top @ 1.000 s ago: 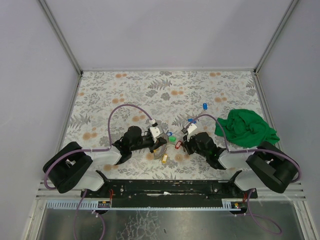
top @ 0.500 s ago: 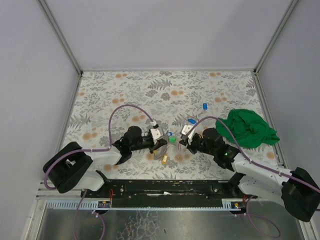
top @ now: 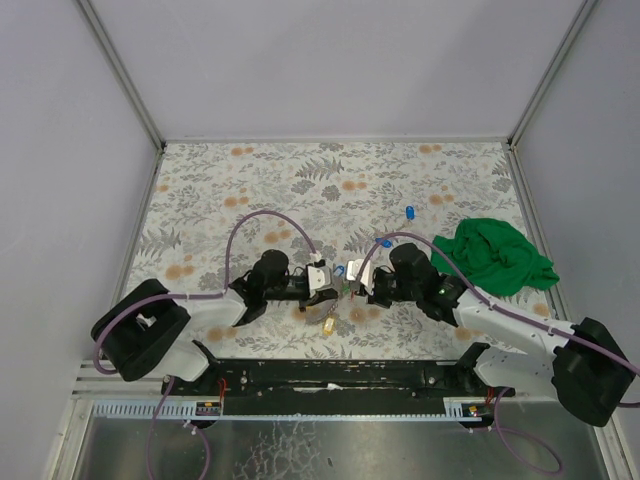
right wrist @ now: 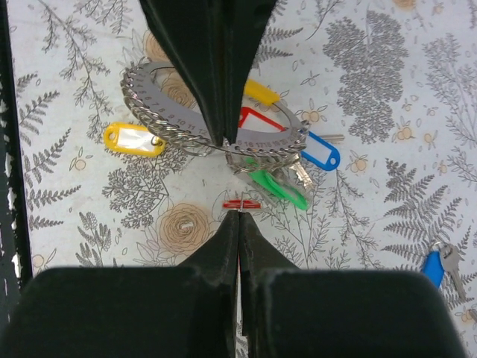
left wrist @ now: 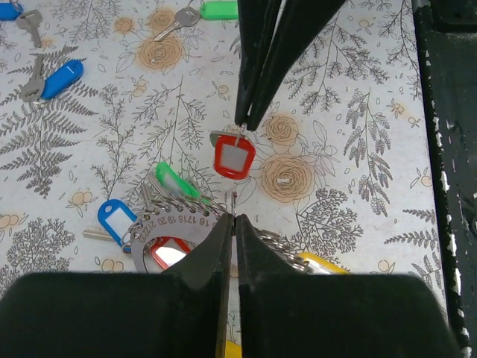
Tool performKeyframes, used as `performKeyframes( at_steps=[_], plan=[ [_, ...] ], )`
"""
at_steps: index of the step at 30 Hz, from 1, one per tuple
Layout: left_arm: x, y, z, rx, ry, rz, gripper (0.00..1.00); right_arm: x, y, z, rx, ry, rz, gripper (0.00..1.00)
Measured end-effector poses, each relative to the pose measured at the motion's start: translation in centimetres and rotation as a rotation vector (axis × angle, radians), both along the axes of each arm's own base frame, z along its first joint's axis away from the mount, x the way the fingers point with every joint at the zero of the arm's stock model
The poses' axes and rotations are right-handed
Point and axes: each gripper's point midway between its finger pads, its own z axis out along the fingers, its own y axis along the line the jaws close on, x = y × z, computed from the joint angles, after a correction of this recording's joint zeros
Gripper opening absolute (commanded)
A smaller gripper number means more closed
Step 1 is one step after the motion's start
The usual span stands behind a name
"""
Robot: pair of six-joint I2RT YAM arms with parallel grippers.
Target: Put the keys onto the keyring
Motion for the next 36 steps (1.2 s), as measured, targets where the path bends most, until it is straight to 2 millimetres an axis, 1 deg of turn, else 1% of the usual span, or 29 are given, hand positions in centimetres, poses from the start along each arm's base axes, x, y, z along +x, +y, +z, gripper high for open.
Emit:
performKeyframes(
  at_steps=[8, 12, 17, 26, 36],
  plan=[
    [0.2, -0.4, -0.1, 0.009, -0.018, -0.027, 0.00, -0.1, 0.0, -1.2, -0.043, -0.005, 0.042, 0.00],
    [0.2, -0.3, -0.1, 0.012, -0.027, -0.029, 0.00, 0.4, 0.3, -0.8, -0.029, -0.049, 0.058, 0.00],
    [0.1, -0.5, -0.1, 0.016, -0.038, -0.034, 0.00, 0.5, 0.4, -1.0, -0.034, -0.078, 0.082, 0.00],
    [-0.1, -0.6, 0.0, 0.028, -0.088, -0.032, 0.00, -0.5, 1.0, -1.4, -0.023, -0.072, 0.165, 0.00],
    [-0.3, -0.6, -0.4, 0.043, -0.103, -0.029, 0.00, -0.7, 0.8, -2.0, -0.024, -0.087, 0.183, 0.00]
  ],
)
